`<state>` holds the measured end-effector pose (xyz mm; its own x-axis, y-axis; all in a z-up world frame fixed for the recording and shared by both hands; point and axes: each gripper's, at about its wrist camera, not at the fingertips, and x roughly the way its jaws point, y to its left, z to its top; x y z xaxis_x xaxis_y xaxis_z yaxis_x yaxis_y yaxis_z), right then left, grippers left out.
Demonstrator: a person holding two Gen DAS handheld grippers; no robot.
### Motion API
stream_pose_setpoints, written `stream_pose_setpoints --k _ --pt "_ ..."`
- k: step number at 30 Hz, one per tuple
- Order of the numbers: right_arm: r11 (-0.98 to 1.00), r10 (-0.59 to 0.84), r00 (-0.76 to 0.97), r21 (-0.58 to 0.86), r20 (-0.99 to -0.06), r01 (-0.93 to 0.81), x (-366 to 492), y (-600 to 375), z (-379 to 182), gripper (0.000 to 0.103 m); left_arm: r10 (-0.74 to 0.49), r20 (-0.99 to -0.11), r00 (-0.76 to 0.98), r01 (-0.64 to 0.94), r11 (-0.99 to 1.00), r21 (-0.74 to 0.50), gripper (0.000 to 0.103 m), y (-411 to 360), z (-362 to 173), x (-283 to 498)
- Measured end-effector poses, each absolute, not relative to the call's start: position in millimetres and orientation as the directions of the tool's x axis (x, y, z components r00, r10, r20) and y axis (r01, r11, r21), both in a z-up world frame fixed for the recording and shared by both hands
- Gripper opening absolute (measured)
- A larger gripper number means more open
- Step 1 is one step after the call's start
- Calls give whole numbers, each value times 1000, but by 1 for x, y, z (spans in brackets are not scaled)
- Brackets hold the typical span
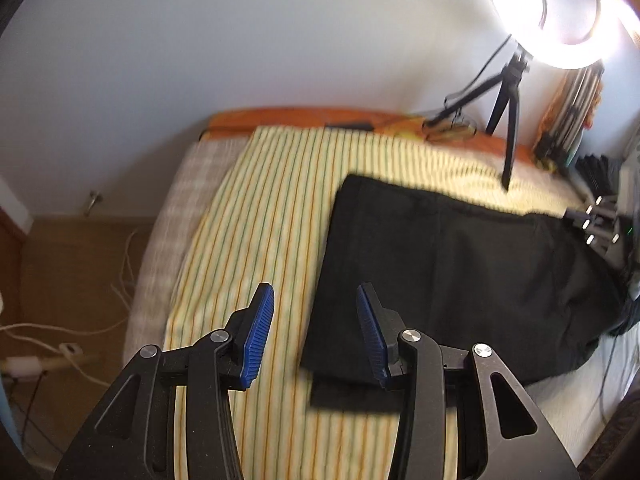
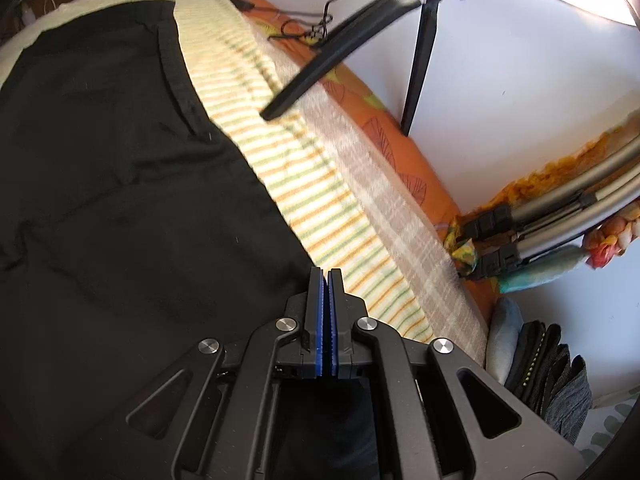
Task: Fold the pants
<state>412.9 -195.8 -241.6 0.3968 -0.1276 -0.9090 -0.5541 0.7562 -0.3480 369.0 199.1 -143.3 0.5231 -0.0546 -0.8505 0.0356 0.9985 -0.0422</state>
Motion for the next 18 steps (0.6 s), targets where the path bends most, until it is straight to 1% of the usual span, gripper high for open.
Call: stream_pose_setpoints --k 2,3,5,6,7,10,14,18 --pt "765 -122 394 -339 -911 -548 414 -192 -233 2 -55 -863 502 32 998 -46 41 195 -157 368" --pt "768 -122 396 -340 -910 -543 414 -190 -228 4 -63 -869 490 29 998 -56 41 194 -162 367" --pt "764 -140 426 -371 -894 -528 408 -186 -216 24 -63 -874 483 25 998 -57 41 193 -169 366" --pt "763 -143 453 -390 -880 -516 402 -184 -205 47 -65 -873 484 26 998 -60 41 192 -169 364" --pt "766 -140 474 -398 -869 -504 396 -183 -197 61 -72 -871 486 25 997 -68 41 191 -168 362" --pt "812 -98 486 -352 -869 -466 377 -186 -169 62 -83 -855 512 35 996 -76 41 186 -161 352" --pt "879 -32 482 -254 -876 -403 337 -193 -141 62 -108 -846 522 115 992 -56 41 161 -149 329" --pt "932 20 445 -145 -895 -333 292 -210 -136 62 -208 -839 503 206 972 -117 41 130 -144 309"
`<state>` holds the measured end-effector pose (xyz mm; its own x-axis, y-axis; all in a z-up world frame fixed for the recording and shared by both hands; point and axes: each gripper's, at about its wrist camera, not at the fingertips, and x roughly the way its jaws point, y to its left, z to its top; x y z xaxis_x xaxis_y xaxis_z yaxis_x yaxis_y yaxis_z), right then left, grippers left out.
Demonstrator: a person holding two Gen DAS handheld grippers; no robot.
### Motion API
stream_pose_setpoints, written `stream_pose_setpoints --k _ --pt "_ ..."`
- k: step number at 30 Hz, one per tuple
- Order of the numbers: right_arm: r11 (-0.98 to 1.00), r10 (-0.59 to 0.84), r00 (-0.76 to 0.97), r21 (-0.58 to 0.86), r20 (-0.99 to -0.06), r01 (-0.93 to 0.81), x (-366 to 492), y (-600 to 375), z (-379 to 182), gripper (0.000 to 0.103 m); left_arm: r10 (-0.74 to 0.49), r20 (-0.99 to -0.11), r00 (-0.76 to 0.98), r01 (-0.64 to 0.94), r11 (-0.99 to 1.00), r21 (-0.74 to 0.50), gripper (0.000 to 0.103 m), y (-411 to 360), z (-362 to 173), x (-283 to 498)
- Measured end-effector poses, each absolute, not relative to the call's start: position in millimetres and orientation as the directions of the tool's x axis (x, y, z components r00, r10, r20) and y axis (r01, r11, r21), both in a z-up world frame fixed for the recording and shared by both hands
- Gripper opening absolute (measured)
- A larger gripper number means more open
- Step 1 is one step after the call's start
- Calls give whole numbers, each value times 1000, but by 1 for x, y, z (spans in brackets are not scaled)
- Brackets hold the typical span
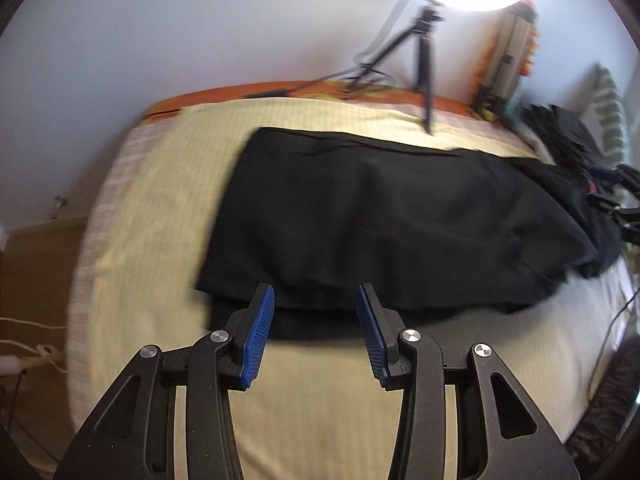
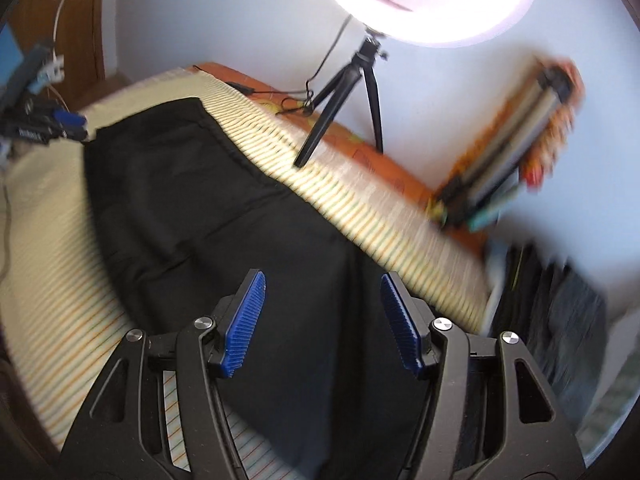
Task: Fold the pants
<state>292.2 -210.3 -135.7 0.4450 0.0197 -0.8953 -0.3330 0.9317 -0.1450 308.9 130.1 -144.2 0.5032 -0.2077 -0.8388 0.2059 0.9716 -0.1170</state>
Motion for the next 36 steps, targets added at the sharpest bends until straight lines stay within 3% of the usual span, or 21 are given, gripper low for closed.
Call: stream_pose_setpoints --k 6,10,14,19,26,34,36 --pt "988 -27 401 -86 -916 -129 230 -261 -136 62 -370 -843 390 370 902 -224 41 58 -163 282" --pt "995 -71 367 -43 -927 85 201 -316 -136 75 -401 -850 342 449 864 -227 41 17 -176 275" --pt "970 -134 326 -57 -936 236 186 -363 -144 75 -422 -849 318 490 840 -234 47 -12 -184 277" --pt "924 -38 285 75 -958 375 168 -405 -166 76 -414 -846 336 551 815 -180 59 -36 -185 277" --pt "847 125 322 270 -939 458 137 -411 -188 76 -413 -830 374 528 831 -175 62 -48 -190 285" --pt "763 203 424 414 -883 496 146 -404 -201 77 -455 -805 380 504 832 -232 61 -57 -191 292" --pt "743 193 446 427 -874 515 153 -405 -206 72 -470 -798 377 483 835 -263 46 -54 -190 296"
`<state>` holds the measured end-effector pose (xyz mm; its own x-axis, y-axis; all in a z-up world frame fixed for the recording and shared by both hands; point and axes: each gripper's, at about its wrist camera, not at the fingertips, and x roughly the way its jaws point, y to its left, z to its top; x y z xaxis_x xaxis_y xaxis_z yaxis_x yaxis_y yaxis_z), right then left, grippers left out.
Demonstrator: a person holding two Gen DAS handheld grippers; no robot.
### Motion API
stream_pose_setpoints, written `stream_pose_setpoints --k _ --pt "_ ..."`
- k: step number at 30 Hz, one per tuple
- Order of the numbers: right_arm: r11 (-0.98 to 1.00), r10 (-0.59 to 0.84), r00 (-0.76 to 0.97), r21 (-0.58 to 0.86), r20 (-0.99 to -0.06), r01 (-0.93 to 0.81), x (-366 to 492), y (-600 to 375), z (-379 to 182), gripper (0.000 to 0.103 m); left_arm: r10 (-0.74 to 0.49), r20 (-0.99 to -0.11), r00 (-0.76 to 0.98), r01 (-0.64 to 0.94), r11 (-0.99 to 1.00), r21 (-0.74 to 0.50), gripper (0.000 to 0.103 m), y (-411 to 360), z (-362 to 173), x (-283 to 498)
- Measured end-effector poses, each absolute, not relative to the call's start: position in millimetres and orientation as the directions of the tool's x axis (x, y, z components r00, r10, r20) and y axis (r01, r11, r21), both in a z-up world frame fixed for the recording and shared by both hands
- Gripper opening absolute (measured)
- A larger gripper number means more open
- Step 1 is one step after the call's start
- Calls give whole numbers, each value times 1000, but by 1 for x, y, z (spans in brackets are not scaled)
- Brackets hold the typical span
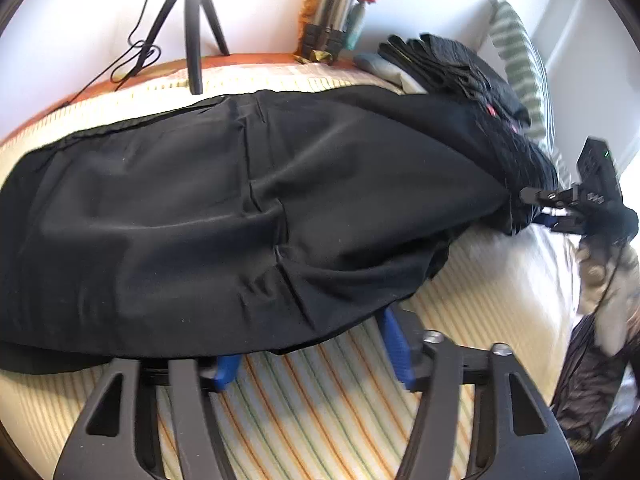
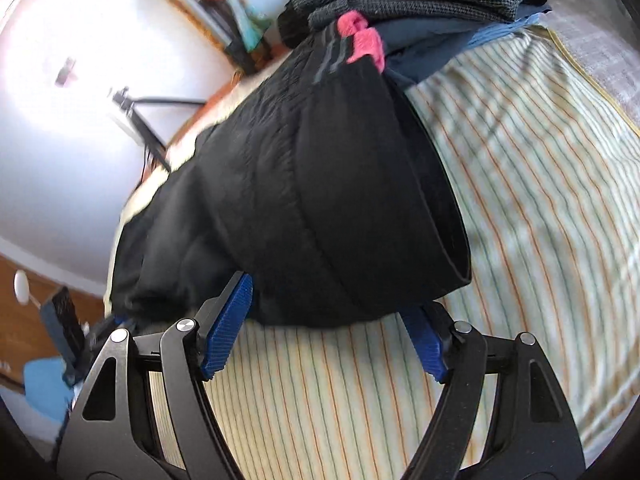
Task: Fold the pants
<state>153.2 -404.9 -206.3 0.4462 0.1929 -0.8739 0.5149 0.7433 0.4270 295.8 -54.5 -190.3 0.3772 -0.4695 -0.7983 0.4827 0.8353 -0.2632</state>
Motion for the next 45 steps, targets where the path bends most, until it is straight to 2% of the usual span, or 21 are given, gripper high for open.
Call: stream_pose_setpoints --k 2,3,4,7,10,13,19,21,22,23,24,32,35,36,37,38,39,40,42,43,45 --pt "734 173 461 426 -870 529 159 -406 -208 54 -476 -794 379 457 842 -286 25 -49 -189 301" --pt "737 161 465 420 -870 530 161 -408 -206 39 -486 -788 378 442 843 -308 21 -44 -188 303" --pt "739 153 478 421 -865 526 162 -409 -201 31 -499 -780 377 429 841 -331 14 -40 -186 305" --pt "788 111 504 385 -856 480 171 -404 -177 25 -534 -760 370 416 827 -379 7 -28 -178 307" --pt "864 60 549 319 -834 390 183 -394 -139 21 -523 -765 376 441 827 -348 6 -23 -168 299" --pt "879 34 573 297 -819 372 199 -397 -120 20 -491 -809 322 476 823 -310 7 -23 -169 287" --pt "897 21 512 242 -859 370 206 -400 -139 20 -420 -843 335 557 810 -183 8 -33 -160 245" --pt "886 27 505 254 -863 387 202 -402 -147 20 -425 -828 366 620 775 -123 23 -55 -148 229" --pt "878 35 503 267 -863 397 200 -405 -151 20 -431 -821 375 641 760 -106 44 -65 -144 225" --pt "873 42 503 277 -863 402 198 -407 -154 20 -446 -812 375 671 735 -94 55 -78 -142 221" --pt "869 48 502 284 -863 406 196 -409 -156 20 -459 -810 364 704 705 -84 55 -92 -141 219" --pt "850 77 502 320 -862 418 187 -416 -167 27 -378 -853 360 813 575 88 55 -181 -175 236" --pt "827 101 497 351 -862 439 183 -422 -173 39 -343 -869 356 826 551 120 53 -188 -191 246" --pt "817 116 495 367 -861 445 183 -424 -175 46 -369 -862 347 832 546 100 50 -187 -190 250" --pt "807 130 495 382 -859 451 183 -426 -177 50 -382 -863 331 835 544 80 37 -187 -191 254" --pt "802 133 495 387 -859 456 183 -428 -179 51 -392 -861 325 833 550 64 18 -185 -190 260" --pt "796 134 497 392 -858 462 183 -430 -180 52 -402 -862 310 834 550 43 15 -185 -189 266" --pt "786 146 503 409 -852 464 183 -431 -181 52 -422 -863 277 835 550 0 10 -183 -188 273" --pt "775 164 528 440 -833 454 181 -431 -178 49 -449 -860 243 832 552 -53 8 -181 -184 277" --pt "780 166 537 444 -827 442 181 -428 -175 34 -463 -856 232 832 550 -72 8 -178 -179 278" --pt "800 174 557 447 -812 401 179 -419 -164 23 -497 -838 225 837 539 -95 7 -171 -165 274"
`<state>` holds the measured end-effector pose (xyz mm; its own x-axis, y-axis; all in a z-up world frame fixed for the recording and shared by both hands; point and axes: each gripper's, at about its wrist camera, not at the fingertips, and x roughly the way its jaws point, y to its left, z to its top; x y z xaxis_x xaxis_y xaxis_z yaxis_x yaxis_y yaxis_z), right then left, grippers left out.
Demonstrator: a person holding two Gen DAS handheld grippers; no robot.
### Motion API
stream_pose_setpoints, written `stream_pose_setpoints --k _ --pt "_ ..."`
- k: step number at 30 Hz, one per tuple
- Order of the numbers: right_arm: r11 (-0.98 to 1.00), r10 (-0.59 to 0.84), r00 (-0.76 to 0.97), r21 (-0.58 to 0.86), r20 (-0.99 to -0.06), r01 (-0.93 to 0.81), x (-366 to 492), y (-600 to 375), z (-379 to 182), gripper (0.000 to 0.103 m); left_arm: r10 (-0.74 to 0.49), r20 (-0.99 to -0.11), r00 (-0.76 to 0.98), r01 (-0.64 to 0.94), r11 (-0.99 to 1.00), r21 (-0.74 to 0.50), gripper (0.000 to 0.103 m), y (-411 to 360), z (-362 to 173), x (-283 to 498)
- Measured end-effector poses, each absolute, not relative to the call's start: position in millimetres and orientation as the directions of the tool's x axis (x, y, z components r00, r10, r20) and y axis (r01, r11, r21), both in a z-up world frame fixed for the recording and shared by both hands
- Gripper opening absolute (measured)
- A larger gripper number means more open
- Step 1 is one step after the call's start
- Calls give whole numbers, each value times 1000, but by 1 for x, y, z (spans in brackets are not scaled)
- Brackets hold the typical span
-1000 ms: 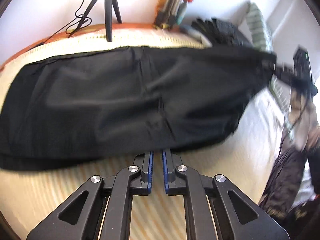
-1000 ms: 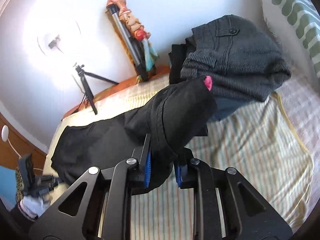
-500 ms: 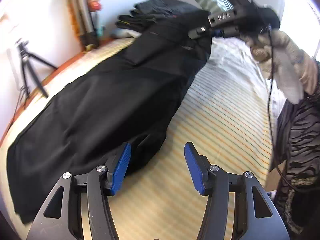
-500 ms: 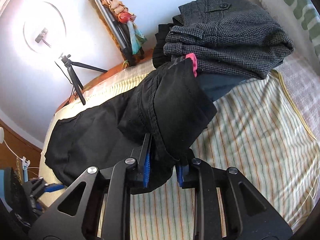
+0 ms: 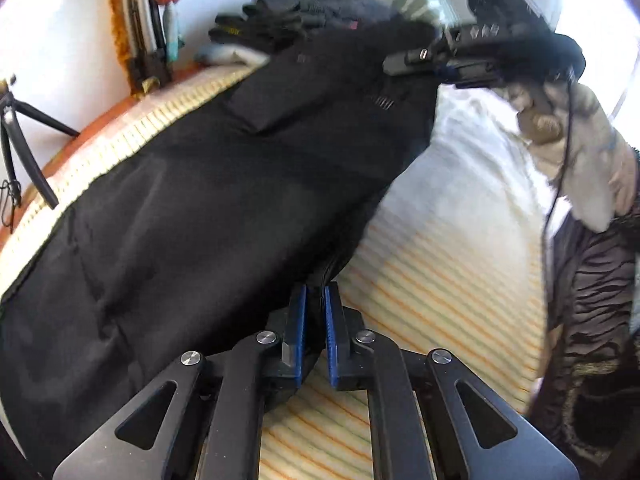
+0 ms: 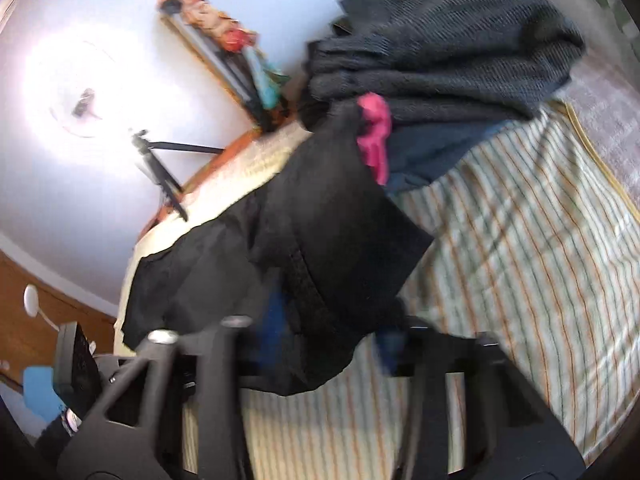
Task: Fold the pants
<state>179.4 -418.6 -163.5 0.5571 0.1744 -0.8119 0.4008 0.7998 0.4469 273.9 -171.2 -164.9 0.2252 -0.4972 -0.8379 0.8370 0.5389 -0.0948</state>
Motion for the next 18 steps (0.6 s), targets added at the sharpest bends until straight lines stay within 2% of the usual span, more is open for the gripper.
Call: stream_pose_setpoints --k 2,4,8,11,14,16,18 --pt "816 190 604 466 -774 341 177 -407 -148 20 -530 -820 218 833 539 -127 7 -162 -151 270" --pt "851 137 617 411 -775 327 176 -400 -136 20 -569 -797 201 821 542 -179 7 -153 -142 274" --pt "860 54 531 310 -846 406 183 -412 -153 20 -558 -814 163 827 526 -196 6 -158 -158 268" --pt "892 -54 424 148 -904 428 192 -411 -171 21 -533 -841 94 840 496 -221 1 -172 -186 262" --pt "899 -109 389 77 -915 432 192 -410 -174 29 -518 -848 108 854 485 -188 0 -183 -200 252" --pt "884 -121 385 77 -915 462 187 -415 -169 40 -525 -845 102 843 496 -206 0 -183 -195 253" --pt "864 -151 392 72 -908 498 178 -421 -158 48 -546 -827 134 834 513 -204 1 -175 -184 253"
